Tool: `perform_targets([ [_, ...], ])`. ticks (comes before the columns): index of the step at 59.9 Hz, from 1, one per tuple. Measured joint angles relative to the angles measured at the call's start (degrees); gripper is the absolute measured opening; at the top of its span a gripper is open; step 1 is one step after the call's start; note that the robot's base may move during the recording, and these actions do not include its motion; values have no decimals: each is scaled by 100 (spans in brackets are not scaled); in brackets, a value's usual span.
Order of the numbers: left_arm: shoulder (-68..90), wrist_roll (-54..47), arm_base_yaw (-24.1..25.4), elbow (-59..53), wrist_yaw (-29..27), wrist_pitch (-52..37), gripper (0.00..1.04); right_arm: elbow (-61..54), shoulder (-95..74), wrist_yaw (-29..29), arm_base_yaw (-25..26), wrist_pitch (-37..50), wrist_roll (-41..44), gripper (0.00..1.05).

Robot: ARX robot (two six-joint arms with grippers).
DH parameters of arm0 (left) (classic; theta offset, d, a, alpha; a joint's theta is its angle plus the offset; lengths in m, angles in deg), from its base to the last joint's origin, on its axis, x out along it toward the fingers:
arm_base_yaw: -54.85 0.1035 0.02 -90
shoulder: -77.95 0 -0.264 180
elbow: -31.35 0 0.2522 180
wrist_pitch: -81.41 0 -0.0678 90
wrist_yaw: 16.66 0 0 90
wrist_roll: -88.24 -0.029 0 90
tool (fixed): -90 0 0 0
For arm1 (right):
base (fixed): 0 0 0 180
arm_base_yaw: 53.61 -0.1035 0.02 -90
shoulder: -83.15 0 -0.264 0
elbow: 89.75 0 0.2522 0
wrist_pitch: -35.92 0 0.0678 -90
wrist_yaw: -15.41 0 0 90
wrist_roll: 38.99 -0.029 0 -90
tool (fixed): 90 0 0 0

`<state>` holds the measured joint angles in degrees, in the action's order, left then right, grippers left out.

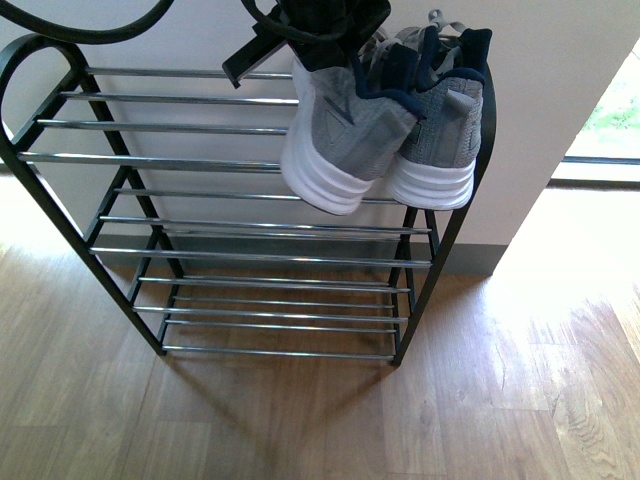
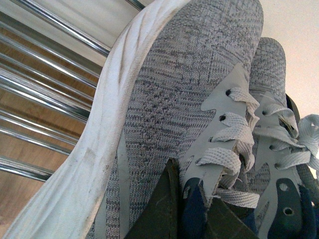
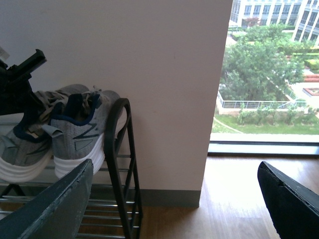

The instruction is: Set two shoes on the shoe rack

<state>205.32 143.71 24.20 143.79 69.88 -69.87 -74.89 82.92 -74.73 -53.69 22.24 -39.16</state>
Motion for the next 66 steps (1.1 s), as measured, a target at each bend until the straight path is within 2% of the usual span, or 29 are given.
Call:
perform_targets([
  [26, 0, 28, 20, -199, -81, -107, 1, 0, 0, 0, 0, 0, 0, 96],
  [49, -450, -647, 111, -782, 9, -221, 63, 0, 0, 0, 0, 0, 0, 96],
  [54, -997, -1163, 157, -1217, 2, -221, 83, 0, 0, 0, 0, 0, 0, 96],
  [58, -1386, -1495, 214, -1478, -39, -258, 93, 0, 0, 0, 0, 0, 0, 96],
  [60, -1609, -1727, 249, -1641, -142, -343, 97, 0, 0, 0, 0, 0, 0, 95],
  [66, -2439, -2669, 352, -2258, -835, -837, 94, 0, 0, 0, 0, 0, 0, 96],
])
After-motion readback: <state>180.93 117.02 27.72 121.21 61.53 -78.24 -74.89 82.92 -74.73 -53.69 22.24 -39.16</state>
